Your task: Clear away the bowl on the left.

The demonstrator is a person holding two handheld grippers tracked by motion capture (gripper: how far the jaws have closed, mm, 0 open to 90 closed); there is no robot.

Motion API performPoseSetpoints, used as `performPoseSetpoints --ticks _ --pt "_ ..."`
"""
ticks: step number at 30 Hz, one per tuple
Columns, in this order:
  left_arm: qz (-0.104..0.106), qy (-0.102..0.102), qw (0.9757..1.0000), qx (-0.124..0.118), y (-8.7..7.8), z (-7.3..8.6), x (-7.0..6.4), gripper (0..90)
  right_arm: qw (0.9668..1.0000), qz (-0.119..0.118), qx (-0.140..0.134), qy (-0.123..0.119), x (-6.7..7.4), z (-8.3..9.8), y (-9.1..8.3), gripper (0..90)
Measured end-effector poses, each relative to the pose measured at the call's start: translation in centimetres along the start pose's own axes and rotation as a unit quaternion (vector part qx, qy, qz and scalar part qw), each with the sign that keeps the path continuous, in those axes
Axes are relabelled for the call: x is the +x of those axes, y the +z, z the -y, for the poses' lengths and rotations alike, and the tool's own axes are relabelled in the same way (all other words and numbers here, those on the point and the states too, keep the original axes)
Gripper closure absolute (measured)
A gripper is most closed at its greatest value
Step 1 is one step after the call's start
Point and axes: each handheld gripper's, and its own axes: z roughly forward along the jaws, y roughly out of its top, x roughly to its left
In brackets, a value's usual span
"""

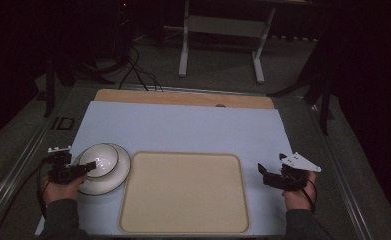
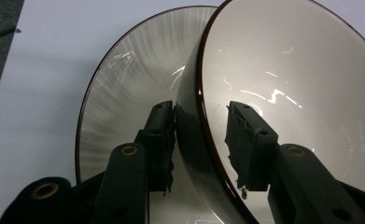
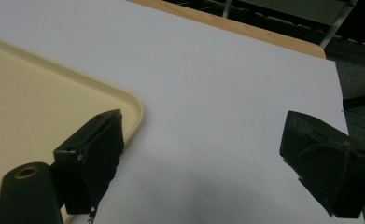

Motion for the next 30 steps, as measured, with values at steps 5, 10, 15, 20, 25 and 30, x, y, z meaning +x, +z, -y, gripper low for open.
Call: performPoseSetpoints --ticks 5,10,15,20,25,30 --pt "0.008 -0.013 0.9999 -0.001 -0.1 0.0 0.2 66.3 1.0000 0.000 0.000 0.000 0.0 0.0 0.0 13.2" --pt "0.018 -0.030 0.9994 -0.003 -0.1 0.1 0.6 71.7 1.0000 0.000 0.000 0.000 0.0 0.0 0.0 13.3" --pt "0.022 -0.036 0.9991 -0.007 -0.1 0.0 0.8 75.8 1.0000 0.000 0.000 -0.001 0.1 0.0 0.0 13.2" --pt "0.021 -0.045 0.9986 -0.016 -0.2 -0.1 0.8 79.7 1.0000 0.000 0.001 -0.001 0.1 0.0 0.0 13.2" --pt "0.020 -0.060 0.9977 -0.023 -0.3 0.0 1.1 79.8 1.0000 0.000 0.001 -0.001 0.1 0.0 0.0 13.2" --pt "0.030 -0.066 0.9969 -0.029 -0.3 -0.2 1.4 79.8 1.0000 0.000 0.000 -0.001 0.0 0.0 0.0 13.2"
